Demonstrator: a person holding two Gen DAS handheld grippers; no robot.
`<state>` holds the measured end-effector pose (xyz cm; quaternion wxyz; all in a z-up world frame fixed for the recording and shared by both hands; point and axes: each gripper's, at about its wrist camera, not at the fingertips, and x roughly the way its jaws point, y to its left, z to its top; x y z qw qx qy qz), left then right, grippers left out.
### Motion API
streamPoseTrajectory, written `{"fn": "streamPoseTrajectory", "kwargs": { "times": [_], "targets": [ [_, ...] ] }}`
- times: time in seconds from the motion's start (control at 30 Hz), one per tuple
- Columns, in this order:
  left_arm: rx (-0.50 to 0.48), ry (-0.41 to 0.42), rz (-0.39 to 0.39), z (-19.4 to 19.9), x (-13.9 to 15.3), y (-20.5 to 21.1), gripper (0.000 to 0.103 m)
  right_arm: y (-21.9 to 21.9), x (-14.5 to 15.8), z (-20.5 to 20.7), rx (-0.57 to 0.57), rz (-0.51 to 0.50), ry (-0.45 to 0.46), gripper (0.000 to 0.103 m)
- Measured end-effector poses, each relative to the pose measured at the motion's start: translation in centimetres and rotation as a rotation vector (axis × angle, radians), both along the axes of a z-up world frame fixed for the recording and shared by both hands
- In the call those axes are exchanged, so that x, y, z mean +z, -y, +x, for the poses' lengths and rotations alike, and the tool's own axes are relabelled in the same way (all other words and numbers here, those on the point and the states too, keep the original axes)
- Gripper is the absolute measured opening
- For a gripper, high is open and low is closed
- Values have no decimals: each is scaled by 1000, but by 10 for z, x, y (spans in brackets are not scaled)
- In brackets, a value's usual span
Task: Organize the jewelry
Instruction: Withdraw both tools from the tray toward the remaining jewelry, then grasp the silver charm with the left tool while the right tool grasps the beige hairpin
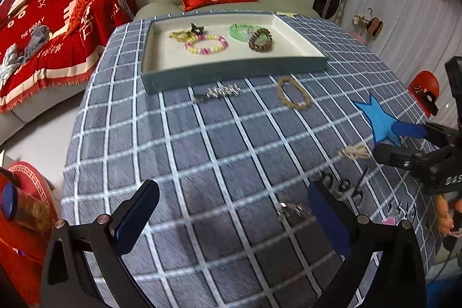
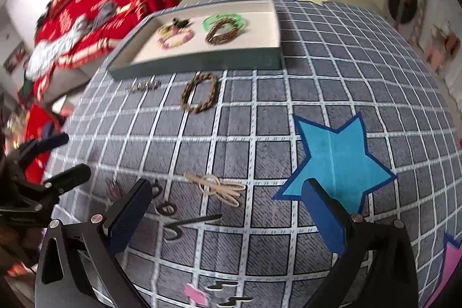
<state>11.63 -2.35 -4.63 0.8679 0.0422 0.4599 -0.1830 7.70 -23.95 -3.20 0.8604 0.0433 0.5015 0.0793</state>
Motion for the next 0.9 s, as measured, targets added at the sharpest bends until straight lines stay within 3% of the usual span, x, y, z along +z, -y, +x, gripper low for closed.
{"fn": "streamPoseTrajectory", "kwargs": {
  "times": [0.2,0.3,0.6,0.77,0.83,0.9],
  "targets": [
    [-17,-27,18,-15,-10,10,103,-13,-8,1,119,-42,13,99],
    [-12,-34,30,-18,-14,14,103,-21,-13,4,167,-72,5,80],
    [8,-41,43,-20,-22,25,103,-40,-21,9,268,-133,6,55],
    [-13,-31,57,-20,-26,33,103,-41,-20,12,260,-142,2,41],
    [-20,-40,60,-20,-28,36,102,-42,-19,11,254,-145,0,30],
    [-21,-35,66,-20,-29,38,97,-42,-19,11,249,-152,-5,29]
  ]
}}
